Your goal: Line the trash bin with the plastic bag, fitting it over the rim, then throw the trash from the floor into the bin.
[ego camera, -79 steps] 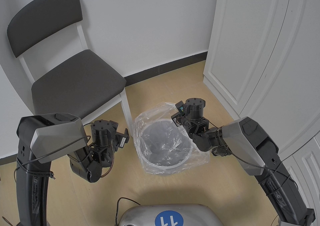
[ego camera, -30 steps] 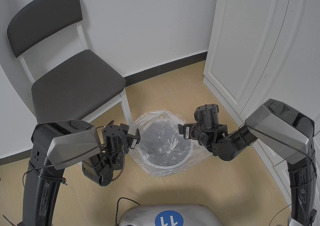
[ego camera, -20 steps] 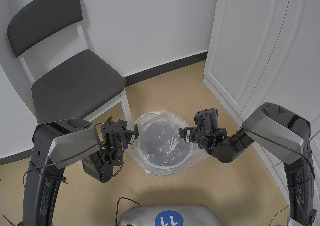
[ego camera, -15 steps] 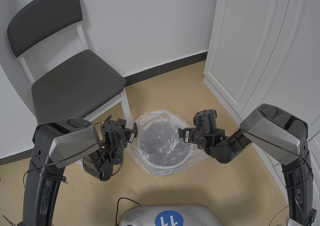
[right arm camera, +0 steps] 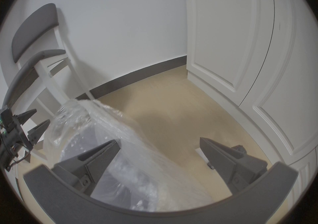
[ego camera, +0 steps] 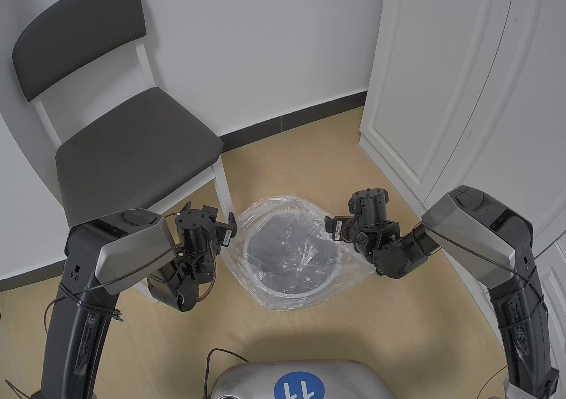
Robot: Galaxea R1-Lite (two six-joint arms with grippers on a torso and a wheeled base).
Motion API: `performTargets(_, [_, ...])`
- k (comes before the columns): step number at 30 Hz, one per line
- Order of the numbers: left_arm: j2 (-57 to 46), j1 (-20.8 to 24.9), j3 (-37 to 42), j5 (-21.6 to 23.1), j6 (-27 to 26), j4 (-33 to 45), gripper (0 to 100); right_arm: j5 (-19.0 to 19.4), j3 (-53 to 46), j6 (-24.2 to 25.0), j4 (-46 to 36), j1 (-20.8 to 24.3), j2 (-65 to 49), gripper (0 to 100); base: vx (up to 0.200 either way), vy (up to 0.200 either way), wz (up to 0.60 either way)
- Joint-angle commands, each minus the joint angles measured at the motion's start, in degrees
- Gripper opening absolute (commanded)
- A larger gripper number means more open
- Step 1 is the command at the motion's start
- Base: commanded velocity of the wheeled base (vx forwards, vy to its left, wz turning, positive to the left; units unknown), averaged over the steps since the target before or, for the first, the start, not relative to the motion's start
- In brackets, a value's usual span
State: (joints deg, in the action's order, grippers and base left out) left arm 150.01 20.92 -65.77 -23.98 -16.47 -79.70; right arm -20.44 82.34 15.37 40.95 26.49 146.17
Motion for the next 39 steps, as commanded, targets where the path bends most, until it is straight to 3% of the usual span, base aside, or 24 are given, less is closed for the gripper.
performTargets(1, [1.8, -0.9, -2.2, 0.0, 0.0, 0.1, 100, -0.1, 2.8, 0.1, 0.0, -1.4, 2.4, 100, 0.0, 0.0, 0.0])
performTargets(16, [3.8, -1.0, -5.4, 0.0, 0.1, 0.1, 100, -0.7, 6.3, 0.6, 0.1, -2.8, 1.7, 100, 0.0, 0.0, 0.0])
performTargets(39, [7.1, -2.8, -11.6, 0.0, 0.2, 0.7, 100, -1.7, 14.6, 2.9, 0.2, -3.0, 10.1, 100, 0.0, 0.0, 0.0])
